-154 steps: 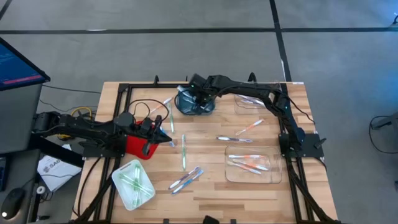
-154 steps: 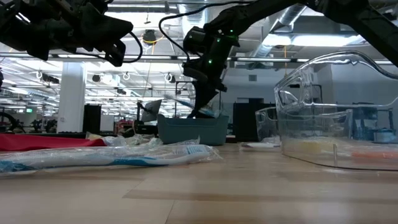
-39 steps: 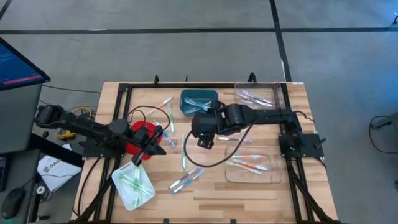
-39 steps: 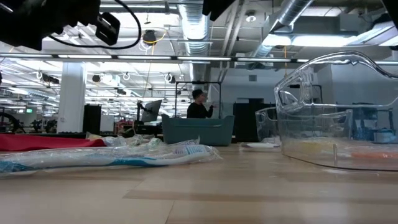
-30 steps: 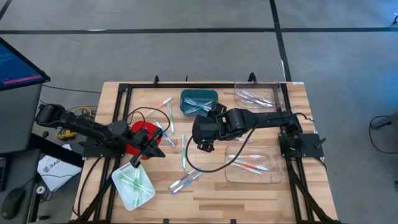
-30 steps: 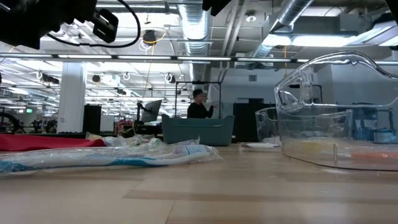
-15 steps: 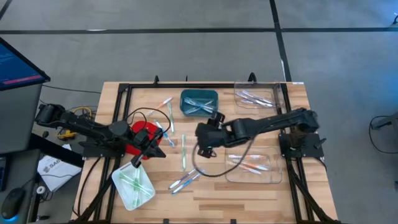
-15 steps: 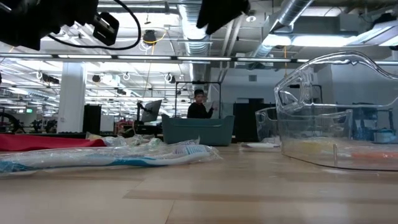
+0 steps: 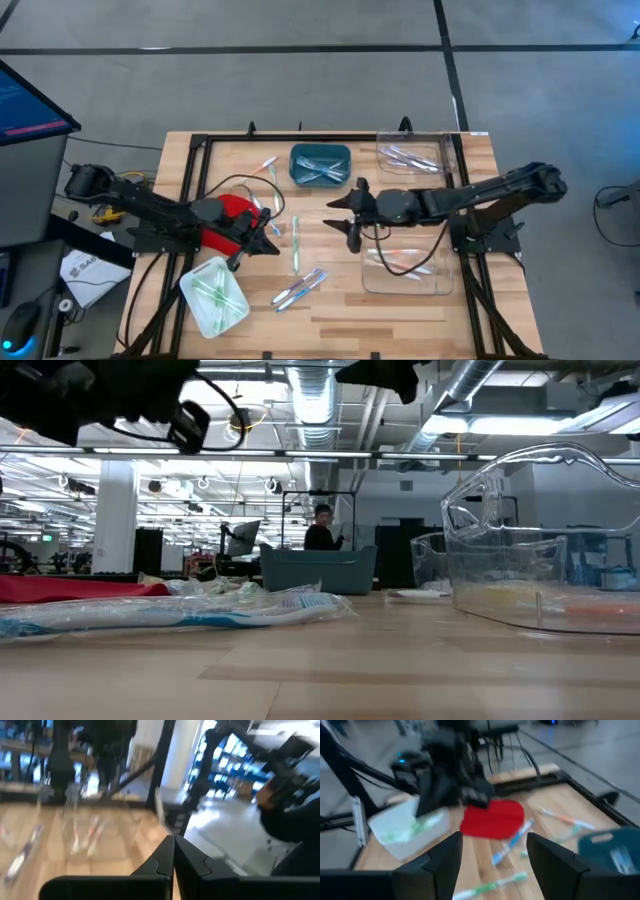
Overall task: Pick & Place Toothbrushes
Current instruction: Put the purple toothbrush into the top transparent bin
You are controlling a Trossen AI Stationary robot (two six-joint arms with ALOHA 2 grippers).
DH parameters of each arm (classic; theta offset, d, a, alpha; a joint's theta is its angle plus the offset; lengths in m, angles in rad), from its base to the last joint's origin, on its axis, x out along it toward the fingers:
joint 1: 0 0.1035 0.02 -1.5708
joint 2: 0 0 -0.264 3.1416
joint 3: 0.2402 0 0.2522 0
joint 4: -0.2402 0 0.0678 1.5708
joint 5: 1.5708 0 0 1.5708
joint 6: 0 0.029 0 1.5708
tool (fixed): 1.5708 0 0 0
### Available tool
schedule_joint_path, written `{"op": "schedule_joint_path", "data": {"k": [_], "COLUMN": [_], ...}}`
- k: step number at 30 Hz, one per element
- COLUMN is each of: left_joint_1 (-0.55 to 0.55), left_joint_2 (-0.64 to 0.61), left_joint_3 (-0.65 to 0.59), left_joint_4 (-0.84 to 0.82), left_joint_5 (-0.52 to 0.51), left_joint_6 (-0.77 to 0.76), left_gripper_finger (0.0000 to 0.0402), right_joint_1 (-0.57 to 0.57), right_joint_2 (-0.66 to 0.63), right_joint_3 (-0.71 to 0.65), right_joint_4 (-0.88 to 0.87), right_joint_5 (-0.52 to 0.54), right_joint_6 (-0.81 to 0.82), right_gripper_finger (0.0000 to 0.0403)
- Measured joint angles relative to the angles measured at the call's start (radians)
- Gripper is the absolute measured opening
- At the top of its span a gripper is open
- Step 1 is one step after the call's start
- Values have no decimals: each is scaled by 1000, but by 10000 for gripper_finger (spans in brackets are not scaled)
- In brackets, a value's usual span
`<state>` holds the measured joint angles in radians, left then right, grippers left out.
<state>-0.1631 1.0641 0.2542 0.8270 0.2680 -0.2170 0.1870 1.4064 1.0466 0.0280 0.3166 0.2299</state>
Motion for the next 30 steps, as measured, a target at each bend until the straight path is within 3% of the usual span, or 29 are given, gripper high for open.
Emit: {"op": "schedule_joint_path", "data": {"k": [8, 12, 15, 18, 25, 30], "left_joint_1": [1, 20, 57, 109, 191, 225], "left_joint_2": [189, 240, 274, 328, 547, 727], "left_joint_3": [159, 217, 257, 313, 487, 607], "left_joint_4": [-226, -240, -239, -237, -237, -240], "left_joint_5": [-56, -80, -165, -186, -120, -118], "left_joint_6": [106, 201, 238, 239, 278, 318], "left_gripper_finger": [2, 2, 2, 2, 2, 3], "right_joint_1": [-41, -96, -138, -165, -186, -227], "right_joint_2": [-30, -41, -51, -51, -11, -102], "right_joint_3": [-55, -55, -55, -55, -56, -72], "right_joint_4": [309, 379, 414, 438, 359, 144], "right_joint_5": [-95, -137, -137, -137, -137, -133], "right_joint_6": [-215, -311, -319, -304, -258, -224], "right_gripper_finger": [216, 216, 216, 216, 216, 216]}}
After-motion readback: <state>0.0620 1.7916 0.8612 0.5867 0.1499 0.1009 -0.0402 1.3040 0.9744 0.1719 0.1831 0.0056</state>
